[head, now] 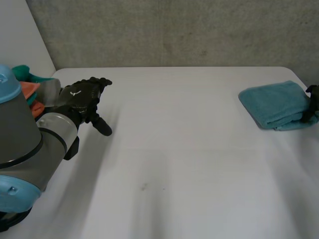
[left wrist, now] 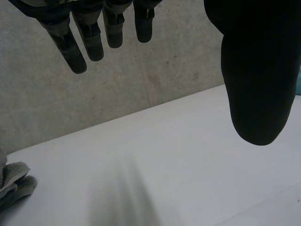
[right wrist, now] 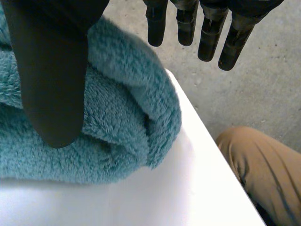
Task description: Fold the laundry.
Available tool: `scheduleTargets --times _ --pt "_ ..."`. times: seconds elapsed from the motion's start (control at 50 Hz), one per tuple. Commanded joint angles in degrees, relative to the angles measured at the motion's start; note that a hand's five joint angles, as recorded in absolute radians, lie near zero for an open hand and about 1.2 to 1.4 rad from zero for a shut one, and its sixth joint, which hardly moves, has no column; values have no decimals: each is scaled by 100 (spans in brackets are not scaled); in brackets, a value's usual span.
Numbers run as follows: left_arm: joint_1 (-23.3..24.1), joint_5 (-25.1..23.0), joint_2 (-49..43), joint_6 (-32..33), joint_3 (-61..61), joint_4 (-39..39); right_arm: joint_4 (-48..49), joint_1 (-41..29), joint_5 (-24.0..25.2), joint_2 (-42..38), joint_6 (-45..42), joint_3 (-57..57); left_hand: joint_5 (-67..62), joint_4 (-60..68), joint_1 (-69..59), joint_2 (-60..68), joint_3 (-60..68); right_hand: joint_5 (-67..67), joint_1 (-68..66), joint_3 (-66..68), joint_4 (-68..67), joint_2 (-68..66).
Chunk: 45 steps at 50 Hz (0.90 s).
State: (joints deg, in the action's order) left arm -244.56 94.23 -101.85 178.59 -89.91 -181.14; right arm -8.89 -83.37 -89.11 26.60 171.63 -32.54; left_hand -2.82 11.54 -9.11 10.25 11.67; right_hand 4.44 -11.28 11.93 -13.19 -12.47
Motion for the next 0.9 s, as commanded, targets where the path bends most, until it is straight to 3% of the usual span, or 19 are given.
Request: scheduleTargets --times 0.02,0.2,0.3,0.46,0.64,0.78,0.9 --pt "4 8 17 0 0 9 -104 -21 -2 582 -182 -296 282 -154 -89 -25 -167 -444 128 -193 319 247" --pt "4 8 34 0 0 9 -77 -21 -151 1690 -1017 -973 282 -154 -89 -25 -167 -444 128 -193 319 247" --pt "4 -1 69 0 0 9 -95 -47 -546 2296 -1527 -1281 282 -154 -89 -25 -167 -444 128 -193 319 247" --pt "4 -1 236 0 9 -9 72 -811 -433 3307 -1536 -1922 282 -154 -89 -25 -167 -444 128 -193 319 247" --pt "4 8 491 9 0 -18 414 -2173 200 4458 -774 -3291 282 -154 -89 -25 -167 -444 128 -193 319 247" --pt "4 34 614 9 0 -9 687 -2850 174 4925 325 -4434 282 -154 -89 -25 -167 -444 128 -193 319 247" --pt "-4 43 605 18 0 9 722 -3097 8 5162 696 -5069 282 -154 -89 -25 -167 -444 128 -193 319 247"
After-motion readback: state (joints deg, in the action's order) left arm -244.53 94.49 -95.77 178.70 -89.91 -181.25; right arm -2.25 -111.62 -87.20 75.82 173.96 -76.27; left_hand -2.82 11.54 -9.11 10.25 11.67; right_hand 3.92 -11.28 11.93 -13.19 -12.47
